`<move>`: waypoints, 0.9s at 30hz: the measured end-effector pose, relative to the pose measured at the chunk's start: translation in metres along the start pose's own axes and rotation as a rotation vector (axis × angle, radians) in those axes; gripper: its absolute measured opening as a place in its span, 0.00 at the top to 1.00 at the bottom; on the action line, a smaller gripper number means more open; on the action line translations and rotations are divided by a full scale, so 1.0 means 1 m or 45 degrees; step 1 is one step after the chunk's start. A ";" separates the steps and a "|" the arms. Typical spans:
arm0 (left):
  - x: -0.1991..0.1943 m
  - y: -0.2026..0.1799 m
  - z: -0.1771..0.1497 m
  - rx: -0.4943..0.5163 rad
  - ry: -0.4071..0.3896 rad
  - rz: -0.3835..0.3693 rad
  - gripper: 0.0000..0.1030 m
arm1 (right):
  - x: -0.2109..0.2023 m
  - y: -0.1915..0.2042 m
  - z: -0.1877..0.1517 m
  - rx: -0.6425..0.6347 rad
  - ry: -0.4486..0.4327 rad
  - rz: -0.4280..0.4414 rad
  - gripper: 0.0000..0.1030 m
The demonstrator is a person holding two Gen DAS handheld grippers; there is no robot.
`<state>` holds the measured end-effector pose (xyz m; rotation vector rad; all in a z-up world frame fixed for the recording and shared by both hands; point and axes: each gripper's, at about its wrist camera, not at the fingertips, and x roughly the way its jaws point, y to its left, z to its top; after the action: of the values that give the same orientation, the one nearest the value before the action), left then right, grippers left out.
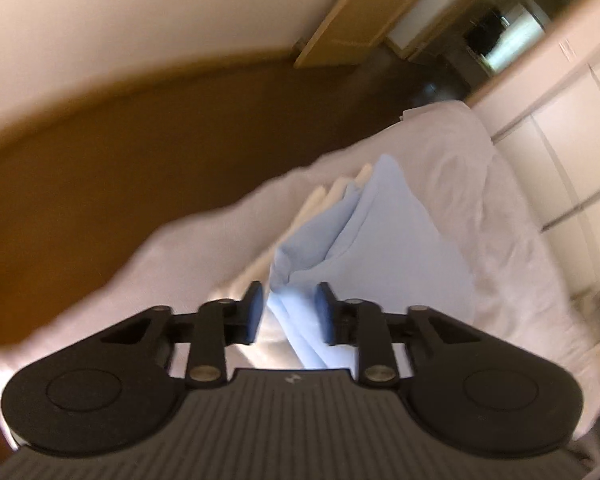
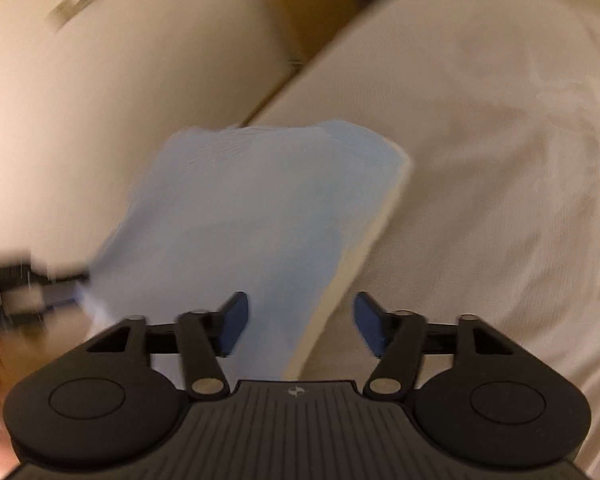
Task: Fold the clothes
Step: 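Carry the sweatshirt with both grippers and lower it onto the cream towel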
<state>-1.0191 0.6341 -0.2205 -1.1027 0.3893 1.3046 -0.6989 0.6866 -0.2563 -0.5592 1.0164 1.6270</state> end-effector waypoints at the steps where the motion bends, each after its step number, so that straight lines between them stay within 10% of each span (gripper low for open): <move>1: -0.005 -0.007 0.001 0.049 -0.023 0.000 0.81 | 0.001 0.010 -0.002 -0.068 -0.003 0.005 0.57; 7: 0.051 -0.024 -0.012 0.374 0.107 0.155 0.88 | 0.015 0.057 -0.029 -0.420 0.022 0.032 0.60; 14: 0.070 -0.014 -0.022 0.360 0.120 0.159 0.86 | 0.064 0.073 -0.047 -0.694 0.083 -0.020 0.59; 27: 0.061 -0.026 -0.008 0.368 0.123 0.112 0.86 | 0.060 -0.001 0.025 -0.163 -0.008 0.048 0.59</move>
<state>-0.9760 0.6659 -0.2605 -0.9138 0.6833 1.2295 -0.7130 0.7406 -0.2906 -0.6234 0.9271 1.7349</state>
